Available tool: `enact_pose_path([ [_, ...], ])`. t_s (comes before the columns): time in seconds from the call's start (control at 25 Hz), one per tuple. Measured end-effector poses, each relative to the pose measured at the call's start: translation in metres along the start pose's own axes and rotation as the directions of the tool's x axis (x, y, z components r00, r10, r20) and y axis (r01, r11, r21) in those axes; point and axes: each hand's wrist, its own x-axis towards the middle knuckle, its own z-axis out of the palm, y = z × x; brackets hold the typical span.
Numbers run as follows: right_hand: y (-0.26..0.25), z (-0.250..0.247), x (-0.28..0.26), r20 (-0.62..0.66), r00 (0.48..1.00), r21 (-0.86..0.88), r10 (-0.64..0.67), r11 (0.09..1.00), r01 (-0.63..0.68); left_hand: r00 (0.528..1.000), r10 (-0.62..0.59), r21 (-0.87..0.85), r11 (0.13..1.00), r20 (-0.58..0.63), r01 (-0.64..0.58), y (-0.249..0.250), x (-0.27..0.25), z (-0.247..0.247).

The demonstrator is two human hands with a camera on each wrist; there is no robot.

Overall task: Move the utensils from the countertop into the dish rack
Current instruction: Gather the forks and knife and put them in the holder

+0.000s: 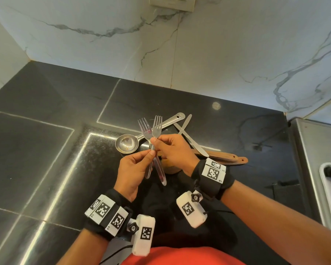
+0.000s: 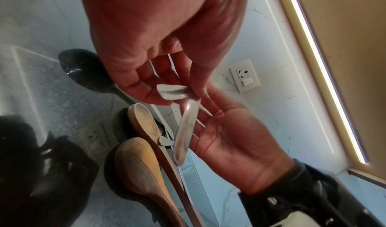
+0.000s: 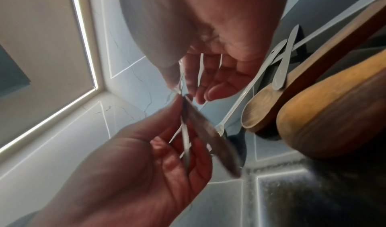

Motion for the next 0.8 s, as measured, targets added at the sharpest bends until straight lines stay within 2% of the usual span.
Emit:
enact_pose_path([
  [0.24, -0.005, 0.016, -0.009, 0.096, 0.992, 0.169, 0.083, 0.981, -0.099, 0.988, 0.137, 0.163, 0.976, 0.068, -0.146, 0.002, -0.005, -0.009],
  [0.32, -0.006, 0.016, -0.013, 0.121, 0.988, 0.151, 0.101, 0.981, -0.119, 0.984, 0.156, 0.193, 0.966, 0.083, -0.169, 0.003, -0.006, -0.010],
  [0.48, -0.003, 0.016, -0.022, 0.076, 0.996, -0.091, 0.053, 0.995, -0.046, 0.972, 0.200, 0.291, 0.929, 0.120, -0.227, -0.003, -0.009, -0.012],
  [0.6, -0.003, 0.007, -0.027, 0.027, 0.999, -0.186, 0.019, 0.983, -0.014, 0.937, 0.275, 0.461, 0.817, 0.216, -0.346, -0.009, -0.010, -0.008],
  [0.68, -0.006, -0.016, -0.032, -0.058, 0.997, -0.367, -0.047, 0.930, 0.022, 0.917, 0.306, 0.522, 0.754, 0.257, -0.398, -0.008, -0.009, -0.004],
  [0.8, -0.020, -0.080, -0.060, -0.050, 0.996, -0.642, -0.079, 0.766, 0.029, 0.902, 0.286, 0.531, 0.734, 0.323, -0.423, -0.006, -0.009, 0.005],
])
